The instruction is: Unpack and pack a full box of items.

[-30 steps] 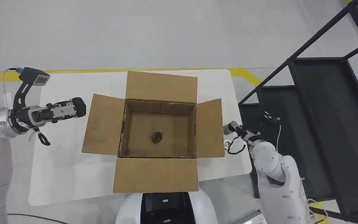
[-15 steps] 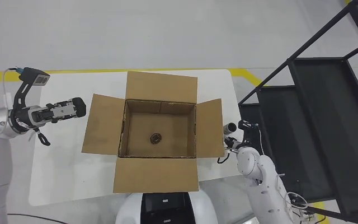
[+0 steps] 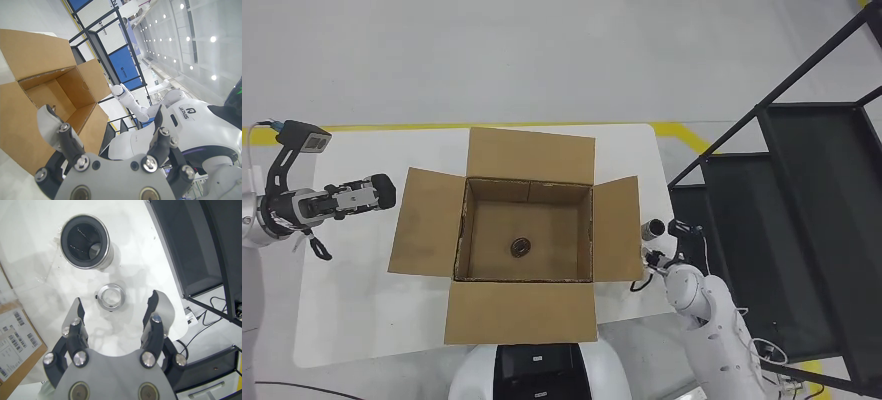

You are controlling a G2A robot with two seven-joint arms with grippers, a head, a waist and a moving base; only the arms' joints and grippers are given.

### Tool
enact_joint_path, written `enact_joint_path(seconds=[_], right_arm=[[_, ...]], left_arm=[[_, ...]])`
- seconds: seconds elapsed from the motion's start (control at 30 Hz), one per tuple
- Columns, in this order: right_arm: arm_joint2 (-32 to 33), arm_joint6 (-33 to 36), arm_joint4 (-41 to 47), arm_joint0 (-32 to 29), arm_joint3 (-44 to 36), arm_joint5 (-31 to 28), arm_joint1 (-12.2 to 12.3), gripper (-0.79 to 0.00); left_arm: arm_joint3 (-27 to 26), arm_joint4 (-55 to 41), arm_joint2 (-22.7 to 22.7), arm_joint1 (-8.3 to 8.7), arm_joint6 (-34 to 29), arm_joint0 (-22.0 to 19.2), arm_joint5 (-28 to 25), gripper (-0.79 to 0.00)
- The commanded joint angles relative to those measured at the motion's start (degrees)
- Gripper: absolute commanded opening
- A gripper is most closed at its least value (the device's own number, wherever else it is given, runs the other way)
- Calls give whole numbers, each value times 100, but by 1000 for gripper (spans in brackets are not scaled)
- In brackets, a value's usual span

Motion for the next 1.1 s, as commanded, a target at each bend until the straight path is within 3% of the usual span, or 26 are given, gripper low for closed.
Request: enact_joint_path(seconds=[0.0, 0.2, 0.3, 0.4, 0.5, 0.7, 1.07], right_arm=[[42, 19, 71, -33, -35, -20, 6, -317], [69, 50, 185, 35, 87, -3, 18, -351], [24, 131, 204, 156, 240, 53, 21, -286], [-7, 151, 273, 276, 436, 110, 20, -302], [-25, 112, 342, 322, 553, 139, 20, -394], [20, -3, 610, 250, 547, 103, 23, -446], [11, -1, 812, 407, 791, 41, 50, -462]], left_arm=[[0, 0, 0, 0, 0, 0, 0, 0], [0, 0, 0, 0, 0, 0, 0, 0], [0, 0, 0, 0, 0, 0, 0, 0], [0, 0, 0, 0, 0, 0, 0, 0], [0, 0, 0, 0, 0, 0, 0, 0], [0, 0, 0, 0, 0, 0, 0, 0], [0, 0, 0, 0, 0, 0, 0, 0]])
